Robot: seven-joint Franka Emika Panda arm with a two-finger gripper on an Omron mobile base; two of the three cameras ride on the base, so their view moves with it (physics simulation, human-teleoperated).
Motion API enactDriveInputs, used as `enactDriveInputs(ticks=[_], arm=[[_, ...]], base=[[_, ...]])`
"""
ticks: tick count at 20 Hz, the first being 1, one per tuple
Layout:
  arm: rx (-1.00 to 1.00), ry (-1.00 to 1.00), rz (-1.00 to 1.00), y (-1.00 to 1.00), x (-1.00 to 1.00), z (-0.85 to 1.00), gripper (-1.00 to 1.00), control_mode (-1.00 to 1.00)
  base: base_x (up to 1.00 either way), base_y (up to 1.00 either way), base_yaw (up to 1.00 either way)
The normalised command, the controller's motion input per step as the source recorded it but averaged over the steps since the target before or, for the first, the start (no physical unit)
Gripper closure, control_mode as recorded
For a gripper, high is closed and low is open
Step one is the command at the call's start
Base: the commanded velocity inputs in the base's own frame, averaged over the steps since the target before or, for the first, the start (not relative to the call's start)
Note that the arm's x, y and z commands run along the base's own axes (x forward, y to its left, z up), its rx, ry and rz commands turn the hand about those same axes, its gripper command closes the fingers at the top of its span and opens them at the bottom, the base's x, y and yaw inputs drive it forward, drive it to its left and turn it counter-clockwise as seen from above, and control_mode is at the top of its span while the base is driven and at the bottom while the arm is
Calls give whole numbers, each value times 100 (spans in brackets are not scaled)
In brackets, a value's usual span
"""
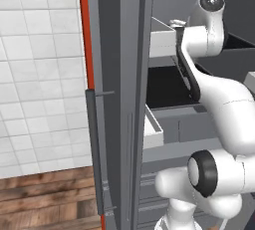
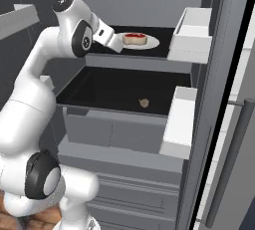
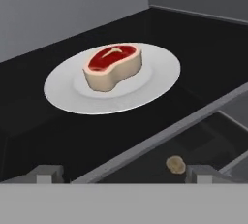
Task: Retrieve the steak from the fridge and place it on the cutting board.
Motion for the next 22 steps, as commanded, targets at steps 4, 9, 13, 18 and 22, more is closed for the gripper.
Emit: enactDriveInputs(ticks=[4, 9, 13, 18, 22], arm=[[0, 8, 0, -24, 64, 0, -100, -100], [0, 10, 0, -30, 69, 0, -100, -100], [0, 4, 0, -9, 50, 0, -100, -100], [0, 4, 0, 4, 50, 0, -100, -100], [0, 0, 0, 0, 53, 0, -100, -100]], base=[[0, 0, 0], [0, 0, 0], [0, 0, 0], [0, 0, 0], [0, 0, 0]])
